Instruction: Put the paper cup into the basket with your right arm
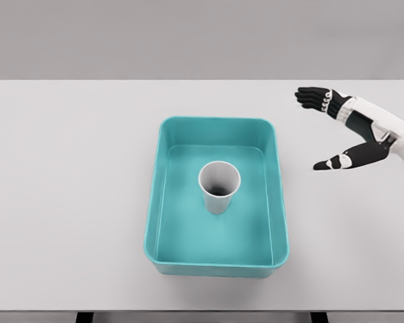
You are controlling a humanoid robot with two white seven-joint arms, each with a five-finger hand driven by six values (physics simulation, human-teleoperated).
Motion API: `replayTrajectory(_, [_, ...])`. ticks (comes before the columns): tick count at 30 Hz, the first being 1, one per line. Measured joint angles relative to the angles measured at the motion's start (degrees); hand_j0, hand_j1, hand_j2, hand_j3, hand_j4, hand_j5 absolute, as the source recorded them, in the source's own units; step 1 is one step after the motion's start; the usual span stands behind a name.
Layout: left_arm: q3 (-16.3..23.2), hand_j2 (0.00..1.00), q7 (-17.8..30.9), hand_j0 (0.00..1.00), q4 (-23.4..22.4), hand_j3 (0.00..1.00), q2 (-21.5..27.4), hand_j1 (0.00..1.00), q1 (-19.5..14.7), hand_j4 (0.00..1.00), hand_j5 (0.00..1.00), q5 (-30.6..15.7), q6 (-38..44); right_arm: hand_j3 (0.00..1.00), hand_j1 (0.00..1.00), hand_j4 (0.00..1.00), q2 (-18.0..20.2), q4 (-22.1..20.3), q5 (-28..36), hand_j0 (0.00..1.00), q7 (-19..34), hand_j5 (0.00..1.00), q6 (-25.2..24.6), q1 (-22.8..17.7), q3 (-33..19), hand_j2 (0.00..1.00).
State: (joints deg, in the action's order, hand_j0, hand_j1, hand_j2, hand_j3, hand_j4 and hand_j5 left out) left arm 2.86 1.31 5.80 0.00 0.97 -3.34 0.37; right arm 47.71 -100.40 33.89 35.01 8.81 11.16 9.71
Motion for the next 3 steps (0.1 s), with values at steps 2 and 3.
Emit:
replayTrajectory(2, [-0.02, 1.0, 0.0, 1.0, -0.03, 1.0, 0.0, 1.0, 0.35, 1.0, 1.0, 0.0, 0.03, 1.0, 1.0, 1.0, -0.06, 0.0, 0.01, 1.0, 0.0, 1.0, 0.01, -0.09, -0.1, 1.0])
replayTrajectory(3, [-0.01, 1.0, 0.0, 1.0, -0.05, 1.0, 0.0, 1.0, 0.35, 1.0, 1.0, 0.0, 0.04, 1.0, 1.0, 1.0, -0.13, 0.0, 0.01, 1.0, 0.0, 1.0, 0.01, -0.09, -0.13, 1.0])
